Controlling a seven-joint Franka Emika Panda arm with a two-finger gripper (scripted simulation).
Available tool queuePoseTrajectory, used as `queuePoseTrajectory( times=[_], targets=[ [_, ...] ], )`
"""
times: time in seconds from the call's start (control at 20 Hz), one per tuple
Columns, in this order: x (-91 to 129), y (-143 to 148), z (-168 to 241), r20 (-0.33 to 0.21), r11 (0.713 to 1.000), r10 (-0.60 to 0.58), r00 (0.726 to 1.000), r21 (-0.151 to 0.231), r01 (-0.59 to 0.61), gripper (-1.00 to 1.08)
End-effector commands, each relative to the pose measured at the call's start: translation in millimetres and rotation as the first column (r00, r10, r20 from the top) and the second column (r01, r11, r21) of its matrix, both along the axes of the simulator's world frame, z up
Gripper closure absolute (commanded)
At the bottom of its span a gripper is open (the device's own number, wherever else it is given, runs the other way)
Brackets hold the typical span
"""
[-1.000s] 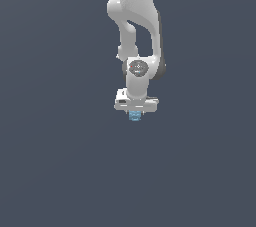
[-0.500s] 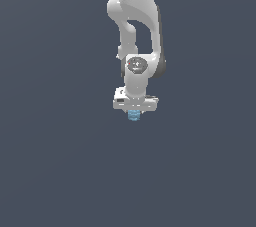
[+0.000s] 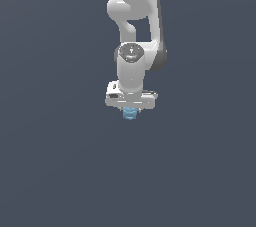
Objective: Pick up the object and move it to a goal position.
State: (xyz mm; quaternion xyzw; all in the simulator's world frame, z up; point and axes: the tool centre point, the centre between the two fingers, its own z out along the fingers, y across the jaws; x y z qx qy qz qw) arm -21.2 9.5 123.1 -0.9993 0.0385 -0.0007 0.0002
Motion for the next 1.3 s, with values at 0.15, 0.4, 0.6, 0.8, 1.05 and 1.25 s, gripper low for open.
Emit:
queuePoseTrajectory(
  times=[0.15,0.4,0.6,0.8,1.05,1.25],
  targets=[
    [23.2,-16.0,49.7,0.000,1.000,0.000,1.000,0.000,0.000,1.08],
    [45.0,-30.5,94.8,0.000,1.000,0.000,1.000,0.000,0.000,1.08],
    [61.0,-40.7,126.4,-0.001,1.000,0.000,1.000,0.000,0.000,1.08],
    [75.2,-49.6,153.8,-0.001,1.000,0.000,1.000,0.000,0.000,1.08],
    [90.9,-58.9,182.9,-0.001,1.000,0.000,1.000,0.000,0.000,1.08],
    [101.2,-64.9,201.4,-0.001,1.000,0.000,1.000,0.000,0.000,1.08]
  ],
)
